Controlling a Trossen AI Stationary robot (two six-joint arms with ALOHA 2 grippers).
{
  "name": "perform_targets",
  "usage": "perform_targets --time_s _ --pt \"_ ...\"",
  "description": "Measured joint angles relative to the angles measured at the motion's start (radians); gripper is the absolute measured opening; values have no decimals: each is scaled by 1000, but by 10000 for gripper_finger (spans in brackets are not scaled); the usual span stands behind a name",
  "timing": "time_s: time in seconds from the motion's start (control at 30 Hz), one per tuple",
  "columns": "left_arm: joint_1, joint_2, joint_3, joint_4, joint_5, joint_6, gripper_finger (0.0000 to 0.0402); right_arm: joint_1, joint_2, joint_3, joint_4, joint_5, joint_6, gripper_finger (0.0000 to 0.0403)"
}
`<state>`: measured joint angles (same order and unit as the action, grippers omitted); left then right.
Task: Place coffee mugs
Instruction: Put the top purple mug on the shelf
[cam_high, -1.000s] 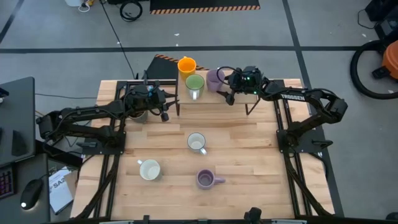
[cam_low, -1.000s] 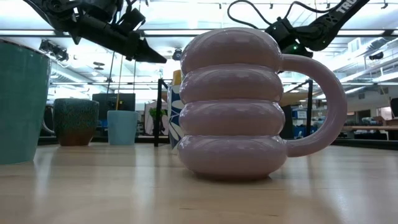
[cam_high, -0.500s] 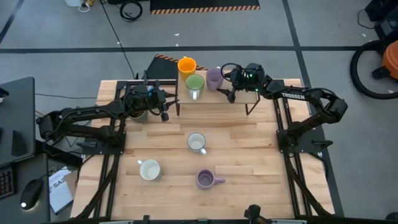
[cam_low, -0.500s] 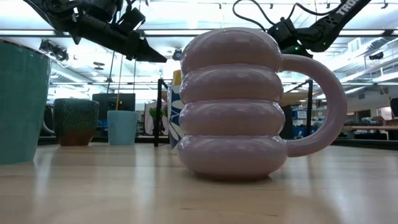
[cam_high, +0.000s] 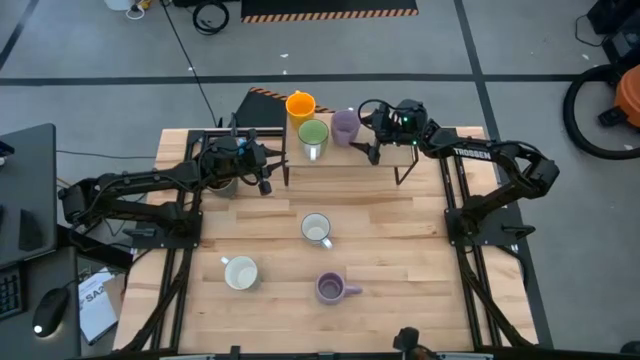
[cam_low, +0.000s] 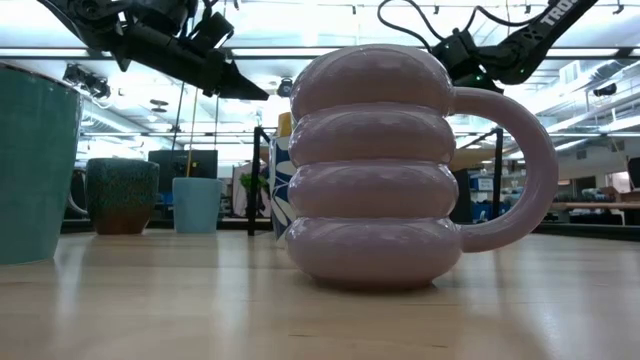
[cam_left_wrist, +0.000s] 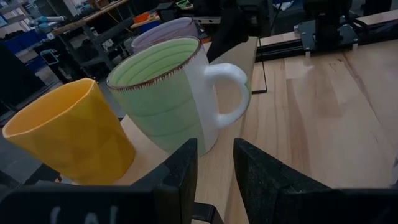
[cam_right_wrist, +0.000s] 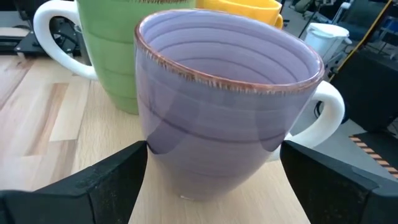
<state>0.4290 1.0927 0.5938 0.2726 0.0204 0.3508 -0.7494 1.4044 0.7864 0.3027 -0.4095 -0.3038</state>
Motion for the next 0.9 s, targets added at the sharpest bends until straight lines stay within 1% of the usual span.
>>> perform_targets --time_s 0.17,0.23,0.4,0.6,0.77,0.9 --pt "-2 0 0 0 1 0 110 3 0 0 14 3 12 373" --pt "-1 0 0 0 1 -3 110 14 0 0 22 25 12 373" --pt "-1 0 0 0 3 -5 110 21 1 -1 78 28 20 373" --pt "-1 0 0 0 3 -6 110 20 1 -3 87 48 23 373" --pt "-1 0 0 0 3 -6 110 15 1 -64 185 79 45 373" --pt "-1 0 0 2 3 -7 110 14 1 -71 184 74 62 373"
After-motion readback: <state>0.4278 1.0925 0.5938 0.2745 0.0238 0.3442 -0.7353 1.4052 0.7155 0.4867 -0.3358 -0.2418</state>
